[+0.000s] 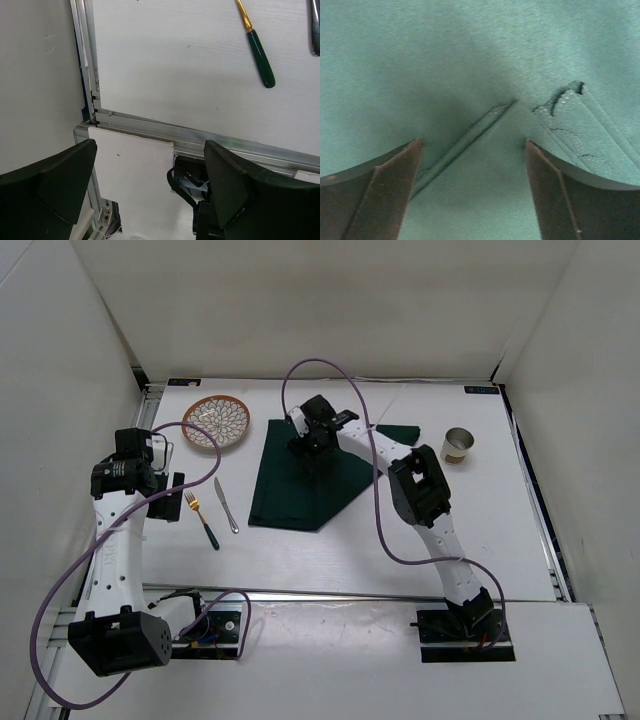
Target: Set the dinner table for one person
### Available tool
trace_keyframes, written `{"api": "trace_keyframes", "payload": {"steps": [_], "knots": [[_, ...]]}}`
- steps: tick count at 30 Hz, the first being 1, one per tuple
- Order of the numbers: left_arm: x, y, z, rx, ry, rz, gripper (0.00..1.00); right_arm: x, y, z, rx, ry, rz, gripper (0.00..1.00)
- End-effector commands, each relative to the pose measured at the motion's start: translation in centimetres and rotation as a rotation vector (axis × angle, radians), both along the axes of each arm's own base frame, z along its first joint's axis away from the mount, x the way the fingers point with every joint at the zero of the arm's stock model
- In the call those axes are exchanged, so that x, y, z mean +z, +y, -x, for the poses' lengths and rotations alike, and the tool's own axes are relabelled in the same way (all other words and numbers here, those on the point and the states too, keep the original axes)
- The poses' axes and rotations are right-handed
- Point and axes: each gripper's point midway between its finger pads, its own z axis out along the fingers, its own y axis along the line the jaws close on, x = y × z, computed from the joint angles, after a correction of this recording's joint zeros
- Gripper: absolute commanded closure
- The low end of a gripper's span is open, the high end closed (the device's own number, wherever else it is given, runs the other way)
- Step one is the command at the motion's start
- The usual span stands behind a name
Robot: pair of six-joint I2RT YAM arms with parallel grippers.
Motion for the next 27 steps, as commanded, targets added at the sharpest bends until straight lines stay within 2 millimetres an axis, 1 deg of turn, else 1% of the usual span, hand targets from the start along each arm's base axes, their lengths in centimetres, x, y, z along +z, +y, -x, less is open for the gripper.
{"api": "trace_keyframes", "payload": {"steps": [1,2,3,4,5,6,7,8,9,10,11,12,13,14,16,17,18,19,20,21,22,23,24,25,27], "knots": [[0.6,-0.3,0.0,-0.011,-0.02,0.009,0.0,0.0,-1.3,-2.4,-0.043,-0.048,0.002,0.15],[0.6,-0.3,0.0,-0.011,-0.021,0.009,0.0,-0.7,-1.8,-2.0,-0.049,-0.013,0.002,0.28],[0.6,-0.3,0.0,-0.011,-0.021,0.009,0.0,-0.8,-1.6,-1.4,-0.034,0.012,-0.01,0.35],[0.6,-0.3,0.0,-0.011,-0.021,0.009,0.0,-1.3,-2.3,-1.5,-0.043,0.029,-0.01,0.43],[0.6,-0.3,0.0,-0.011,-0.021,0.009,0.0,-1.2,-3.0,-1.7,-0.056,0.031,-0.008,0.62],[0.6,-0.3,0.0,-0.011,-0.021,0.009,0.0,-0.8,-3.5,-1.9,-0.065,0.031,-0.008,0.71],[0.3,-0.3,0.2,-0.011,-0.012,0.011,0.0,-1.2,-3.7,-1.6,-0.065,0.042,0.0,0.78],[0.4,-0.3,0.0,-0.011,-0.02,0.009,0.0,-1.0,-3.8,-1.4,-0.065,0.042,0.0,0.83],[0.1,-0.3,0.1,-0.011,-0.012,0.011,0.0,-0.3,-4.2,-1.8,-0.074,0.031,-0.008,0.94],[0.1,-0.3,-0.2,-0.011,-0.022,0.009,0.0,-0.2,-4.3,-1.6,-0.074,0.032,-0.007,0.99],[0.1,-0.4,-0.2,-0.015,-0.023,0.017,0.0,0.6,-4.4,-1.5,-0.074,0.03,-0.009,1.0],[0.1,-0.4,-0.2,-0.023,-0.021,0.014,0.0,0.9,-4.5,-1.3,-0.074,0.029,-0.01,1.0],[0.2,-0.3,-0.4,-0.023,-0.03,0.012,0.0,1.5,-5.0,-1.4,-0.083,0.027,-0.011,1.0],[-0.1,-0.5,-0.6,-0.027,-0.021,0.022,0.0,2.9,-5.3,-1.1,-0.083,0.019,-0.017,1.0],[0.0,-0.4,-0.6,-0.038,-0.017,0.017,0.0,3.5,-5.8,0.1,-0.076,0.037,-0.019,1.0],[-0.2,-0.4,-0.7,-0.046,-0.019,0.013,0.0,5.4,-5.9,0.6,-0.071,0.016,-0.043,1.0],[-0.3,-0.3,-1.1,-0.046,-0.023,0.012,0.0,5.9,-6.1,1.2,-0.066,0.021,-0.049,0.97],[-0.3,-0.5,-1.2,-0.059,-0.023,0.019,0.0,5.3,-6.6,2.3,-0.062,0.048,-0.04,0.95],[-0.5,-0.4,-1.5,-0.059,-0.023,0.019,0.0,6.3,-7.1,2.3,-0.07,0.028,-0.054,0.95],[-0.9,-1.2,-1.9,-0.086,-0.012,0.054,0.0,6.3,-7.2,2.7,-0.064,0.037,-0.06,0.95],[-0.9,-1.7,-2.5,-0.106,-0.023,0.068,0.0,6.0,-7.3,2.9,-0.064,0.046,-0.054,0.89],[-1.6,-2.2,-2.9,-0.125,0.007,0.086,0.0,6.0,-7.3,2.9,-0.064,0.046,-0.054,0.74],[-1.7,-2.9,-3.4,-0.15,0.014,0.106,0.0,5.8,-7.5,3.2,-0.056,0.054,-0.042,0.53],[-1.6,-3.4,-3.9,-0.171,0.015,0.115,0.0,6.2,-7.5,3.1,-0.056,0.051,-0.044,0.43],[-2.1,-4.8,-5.2,-0.229,0.05,0.12,0.0,6.2,-7.6,3.0,-0.06,0.047,-0.037,0.44]]}}
